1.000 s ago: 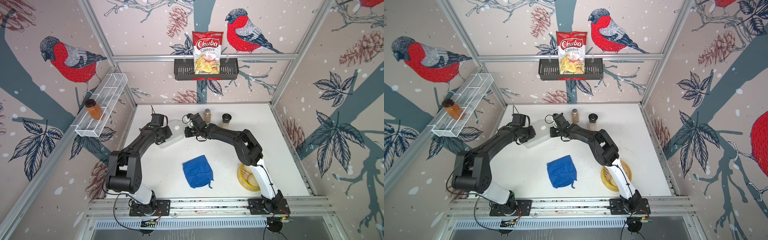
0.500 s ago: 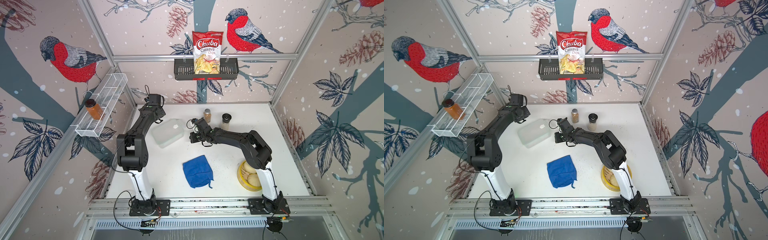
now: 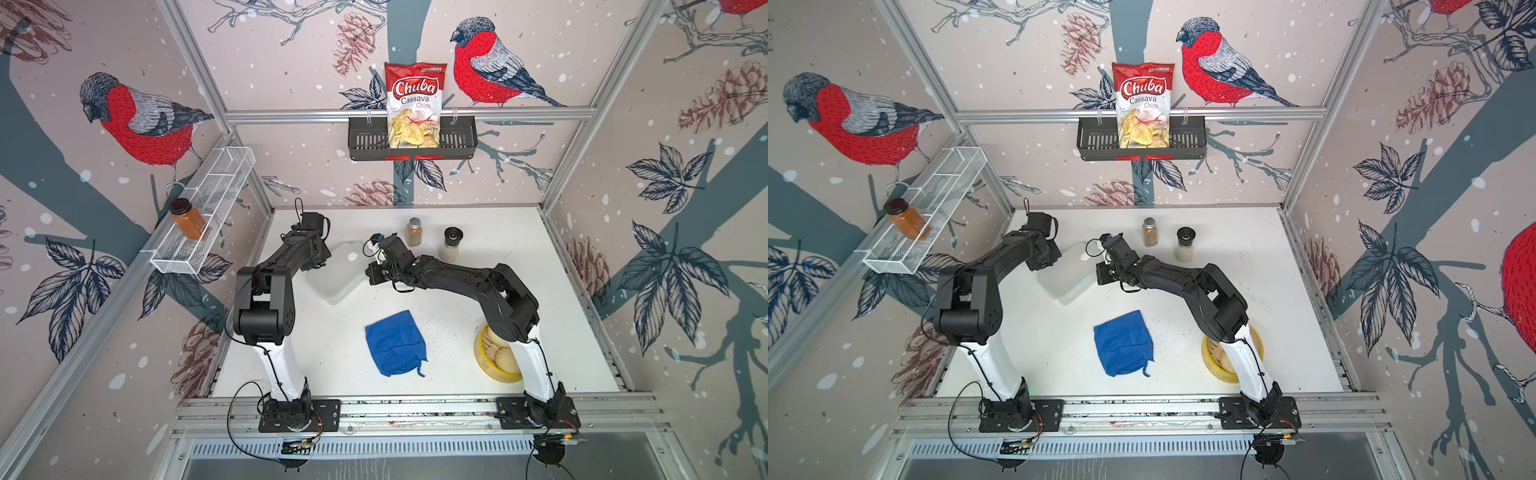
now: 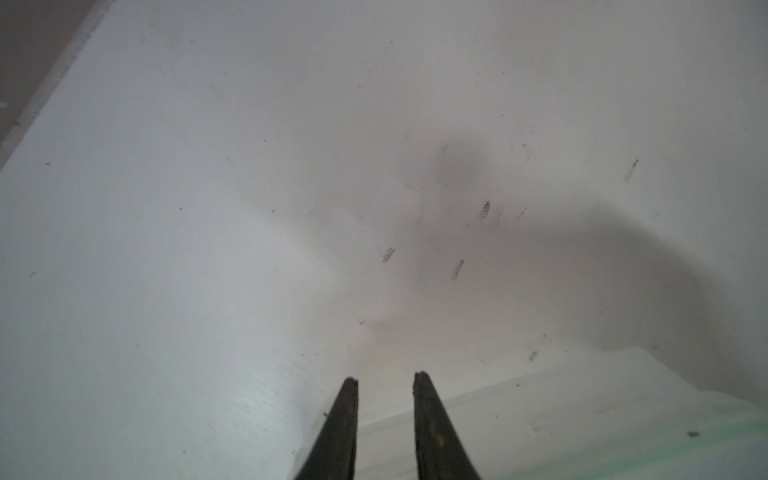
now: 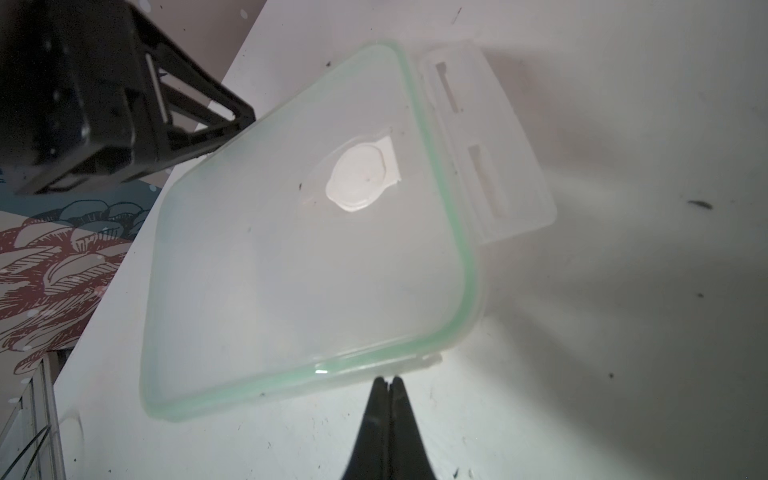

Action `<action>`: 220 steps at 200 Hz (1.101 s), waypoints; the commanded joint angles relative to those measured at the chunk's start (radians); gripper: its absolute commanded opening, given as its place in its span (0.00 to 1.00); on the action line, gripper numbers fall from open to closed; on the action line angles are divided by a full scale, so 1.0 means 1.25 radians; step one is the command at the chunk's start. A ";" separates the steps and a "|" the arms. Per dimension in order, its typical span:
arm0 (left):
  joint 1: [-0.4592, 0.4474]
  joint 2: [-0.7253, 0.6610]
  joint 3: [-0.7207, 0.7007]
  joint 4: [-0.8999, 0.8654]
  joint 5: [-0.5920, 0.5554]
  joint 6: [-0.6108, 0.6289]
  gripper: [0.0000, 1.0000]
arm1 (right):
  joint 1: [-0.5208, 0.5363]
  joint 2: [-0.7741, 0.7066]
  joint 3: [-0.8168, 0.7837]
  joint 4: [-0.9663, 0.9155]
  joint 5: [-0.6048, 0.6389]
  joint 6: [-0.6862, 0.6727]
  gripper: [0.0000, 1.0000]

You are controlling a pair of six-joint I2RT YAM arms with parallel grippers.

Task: Wipe the insides of the lunch boxes
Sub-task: Adjust the lunch box at the center of the board, then move the lunch box to the center of the board.

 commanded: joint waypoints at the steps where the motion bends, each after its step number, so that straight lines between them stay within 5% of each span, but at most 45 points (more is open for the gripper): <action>1: -0.003 -0.055 -0.086 0.011 0.025 -0.022 0.25 | -0.008 0.020 0.030 -0.028 -0.007 -0.001 0.00; 38: -0.030 -0.152 -0.204 0.038 0.057 -0.025 0.26 | -0.032 -0.059 -0.085 0.001 -0.001 0.003 0.00; 73: -0.030 -0.233 -0.158 -0.042 0.034 -0.012 0.28 | -0.079 -0.186 -0.305 0.104 -0.063 0.039 0.02; 109: -0.050 -0.312 -0.061 -0.057 0.064 0.016 0.30 | -0.138 -0.234 -0.490 0.382 -0.316 0.125 0.34; 154: -0.138 -0.247 -0.101 0.039 0.274 0.014 0.27 | -0.171 -0.154 -0.518 0.744 -0.511 0.327 0.57; 220: -0.148 -0.267 -0.252 0.086 0.307 -0.024 0.21 | -0.168 0.001 -0.416 0.894 -0.544 0.460 0.60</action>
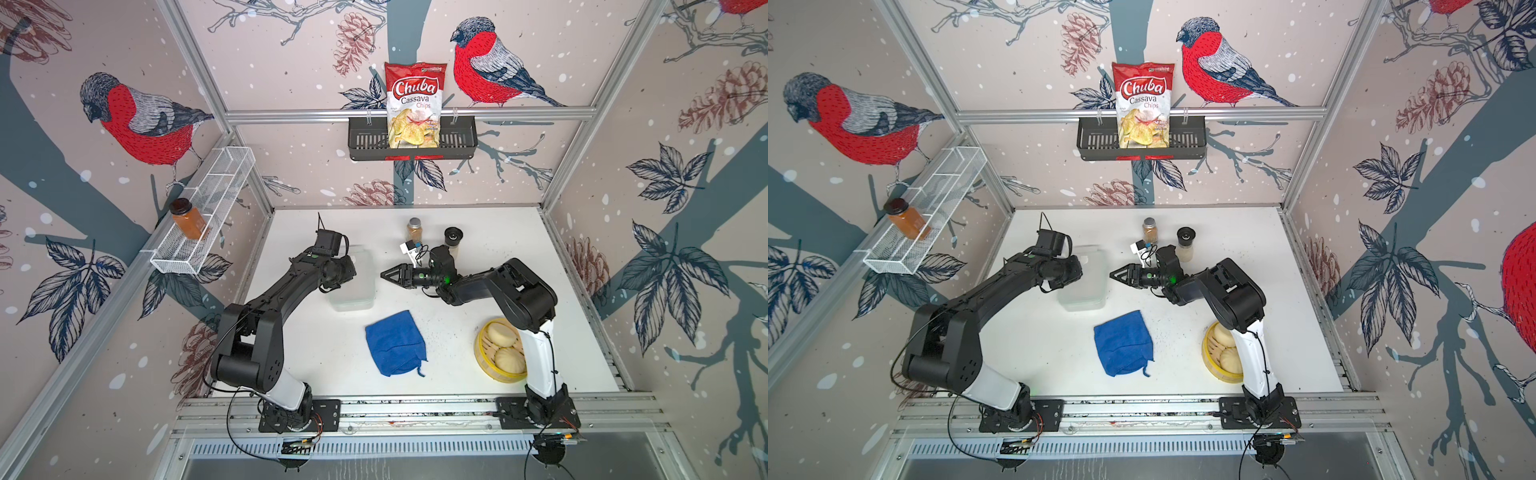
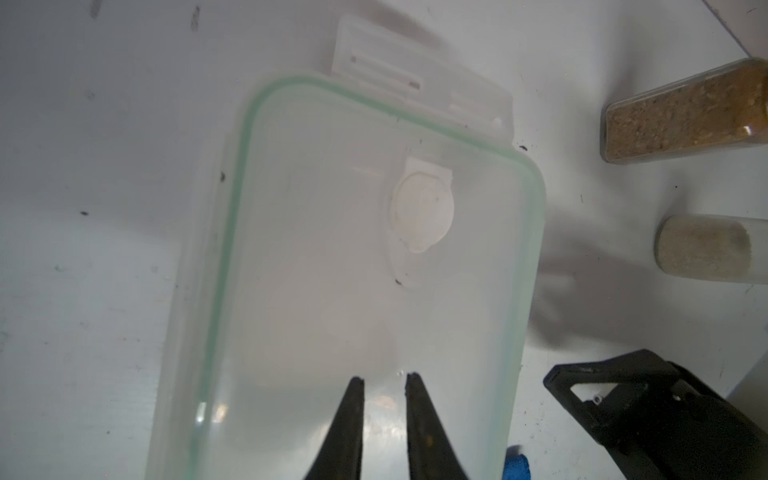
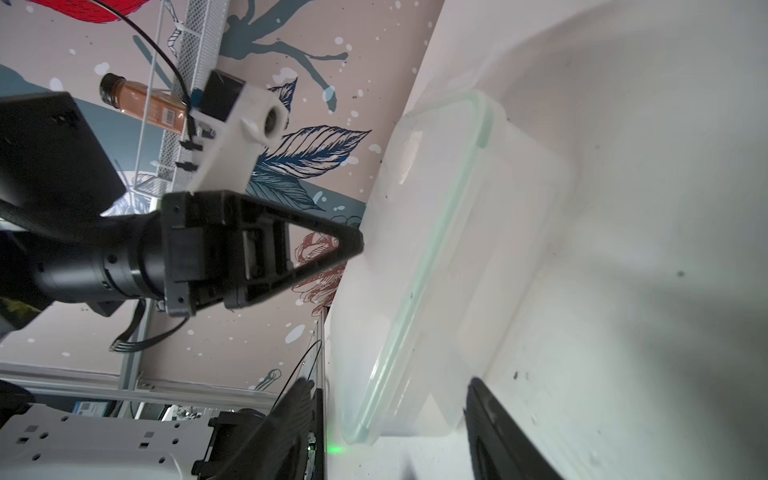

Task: Wipe the insides of the lunch boxes
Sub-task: Move the lunch box to the center of the board.

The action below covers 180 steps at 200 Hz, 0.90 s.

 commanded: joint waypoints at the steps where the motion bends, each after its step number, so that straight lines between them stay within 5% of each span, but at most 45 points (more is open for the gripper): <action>1: -0.001 -0.017 -0.026 0.021 0.019 -0.010 0.21 | 0.005 0.032 0.027 0.090 -0.030 0.058 0.60; 111: -0.002 0.013 -0.140 0.069 0.026 -0.018 0.19 | 0.031 0.162 0.128 0.149 -0.039 0.146 0.62; 141: -0.001 0.022 -0.169 0.085 0.029 -0.019 0.20 | 0.037 0.205 0.138 0.332 -0.061 0.267 0.52; 180: -0.002 0.037 -0.201 0.111 0.036 -0.020 0.19 | 0.052 0.210 0.142 0.344 -0.059 0.269 0.44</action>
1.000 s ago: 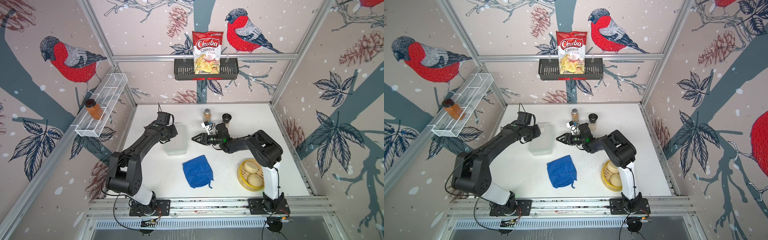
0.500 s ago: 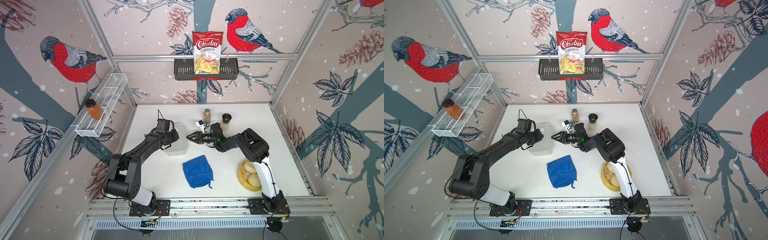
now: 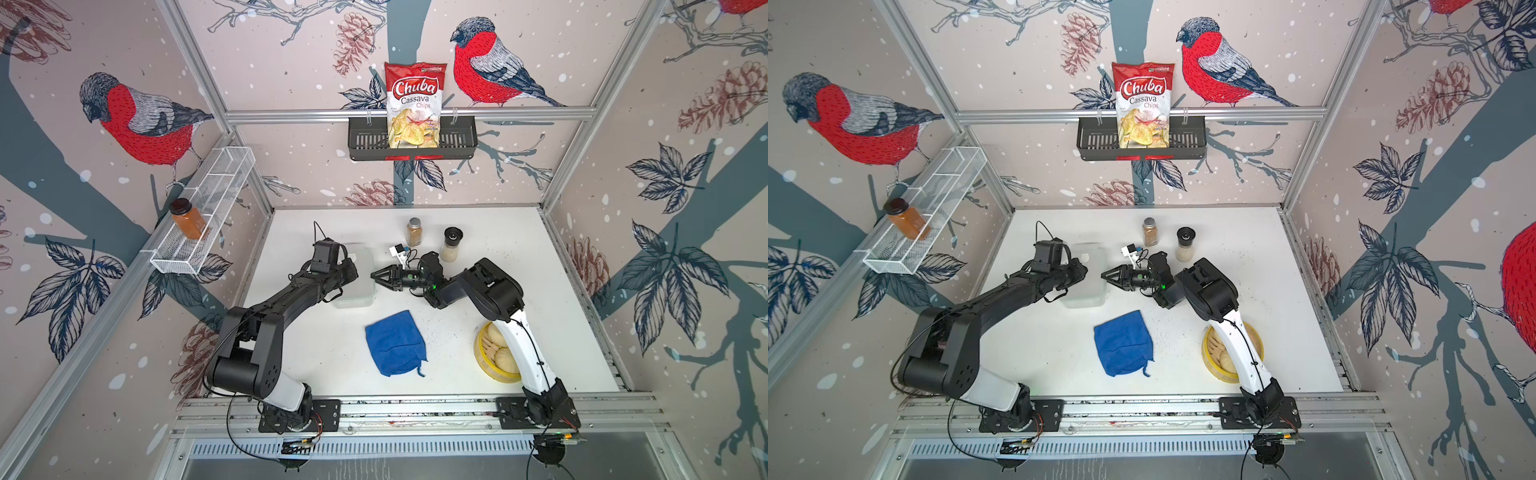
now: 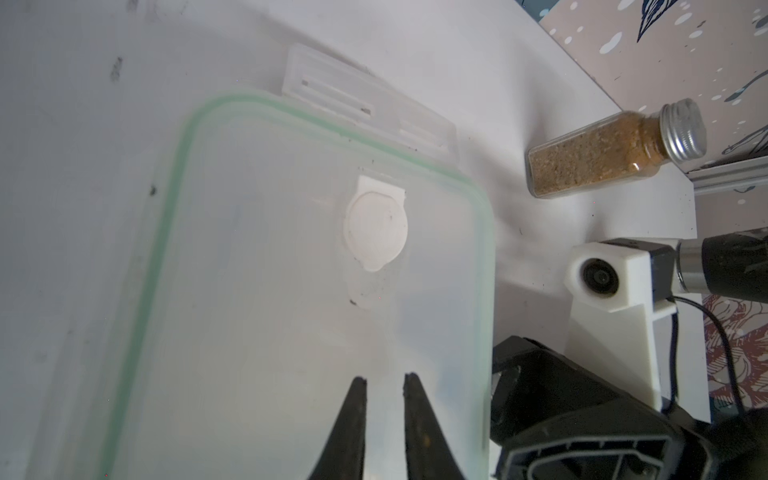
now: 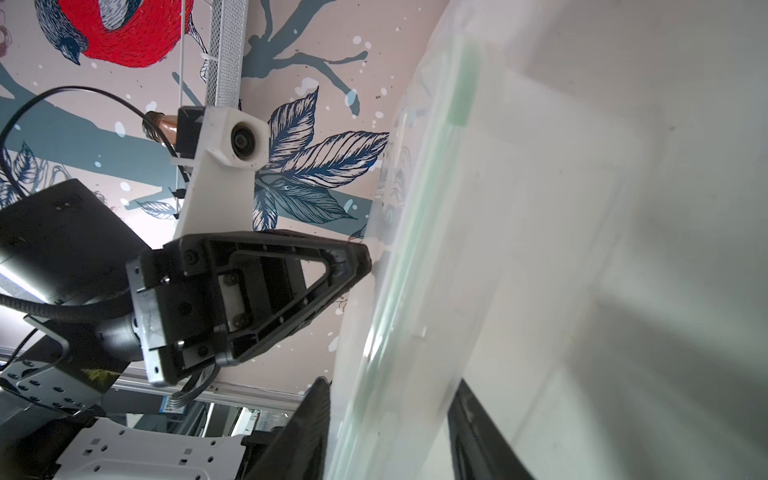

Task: Wipe the insides of the lunch boxes
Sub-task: Move the lunch box to the center of the board, then open the fastener of the lunch box.

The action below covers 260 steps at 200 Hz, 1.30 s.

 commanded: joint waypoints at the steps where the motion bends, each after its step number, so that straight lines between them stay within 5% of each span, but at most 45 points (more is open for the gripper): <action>1: -0.002 0.037 -0.037 -0.196 -0.005 -0.002 0.19 | 0.018 -0.003 0.006 0.106 -0.031 0.026 0.44; 82: -0.002 0.102 -0.061 -0.190 -0.034 -0.002 0.14 | 0.012 -0.035 -0.069 0.229 -0.014 0.073 0.31; 140: -0.001 0.124 -0.055 -0.206 -0.055 0.002 0.12 | -0.004 -0.093 -0.123 0.142 0.007 -0.005 0.30; 201: -0.002 0.118 -0.045 -0.220 -0.053 0.008 0.11 | -0.012 -0.078 -0.095 -0.016 0.074 -0.057 0.56; 260: -0.002 0.127 -0.045 -0.213 -0.039 0.007 0.11 | -0.023 -0.048 0.003 -0.168 0.133 -0.108 0.59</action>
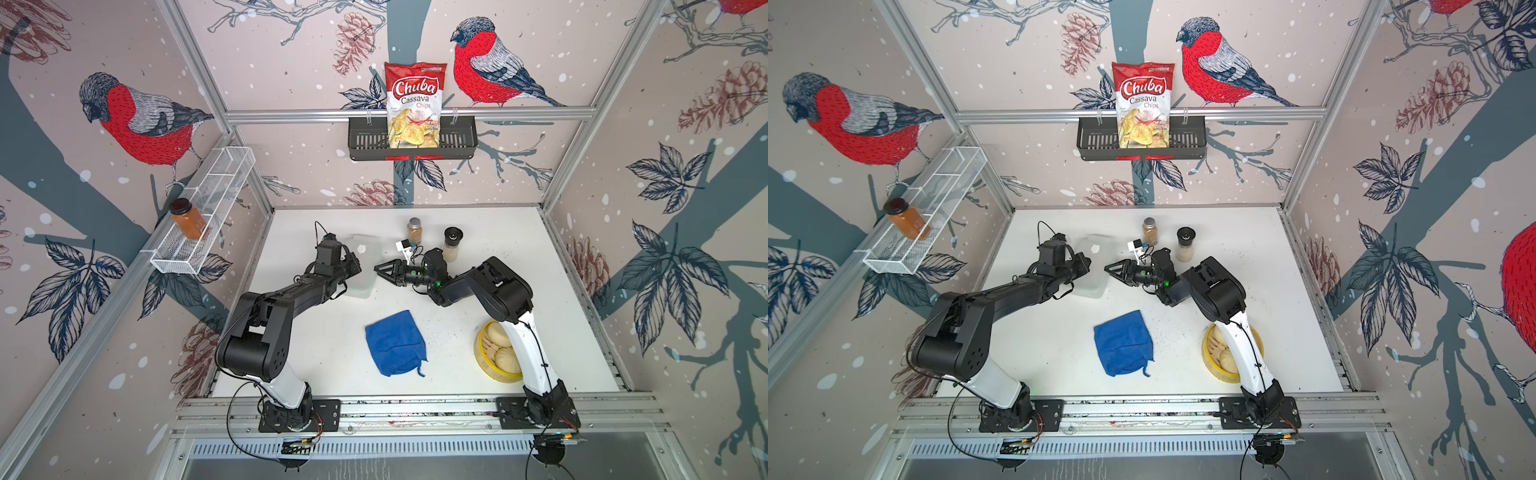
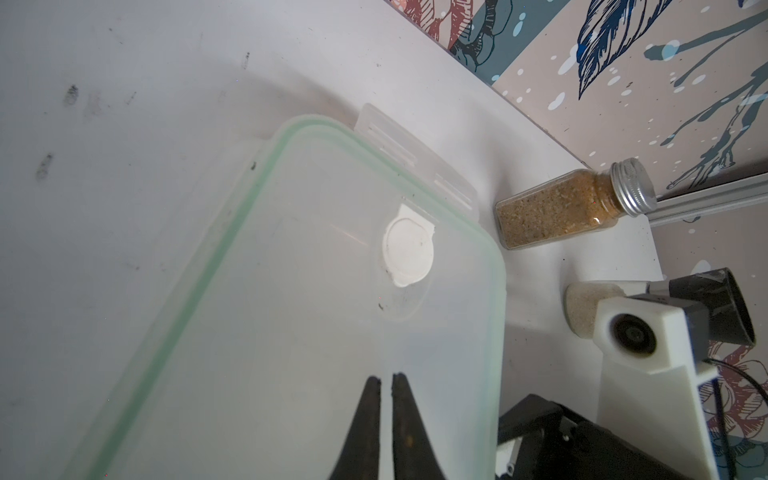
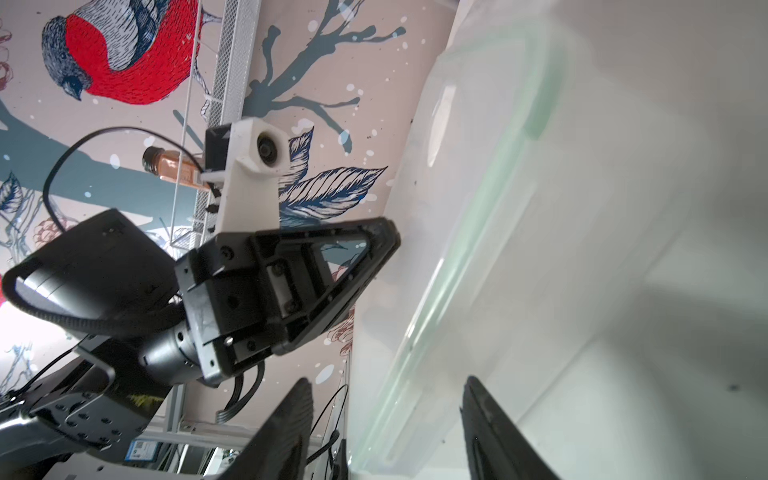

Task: Wipe the insides of the lunch boxes
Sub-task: Open the fastener of the lunch box.

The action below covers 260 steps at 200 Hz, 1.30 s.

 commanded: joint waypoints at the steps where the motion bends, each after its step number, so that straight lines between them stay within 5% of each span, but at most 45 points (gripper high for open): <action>1: -0.003 0.041 -0.023 -0.435 -0.034 0.006 0.11 | 0.000 0.014 0.031 -0.094 0.051 -0.041 0.59; 67: -0.003 0.051 -0.015 -0.431 -0.022 0.009 0.11 | 0.004 0.026 0.048 -0.050 0.065 -0.028 0.58; 103: -0.003 0.058 -0.013 -0.427 -0.019 0.010 0.11 | 0.013 0.066 0.055 0.111 0.036 0.056 0.46; 173: -0.003 0.073 -0.015 -0.421 -0.016 0.010 0.11 | 0.025 0.070 0.030 0.163 0.045 0.069 0.21; 226: -0.003 0.078 -0.008 -0.424 -0.014 0.012 0.11 | 0.023 0.040 -0.025 0.165 0.056 0.058 0.23; 260: -0.003 0.039 0.070 -0.473 0.000 0.017 0.12 | 0.028 -0.064 -0.094 0.011 0.088 -0.063 0.21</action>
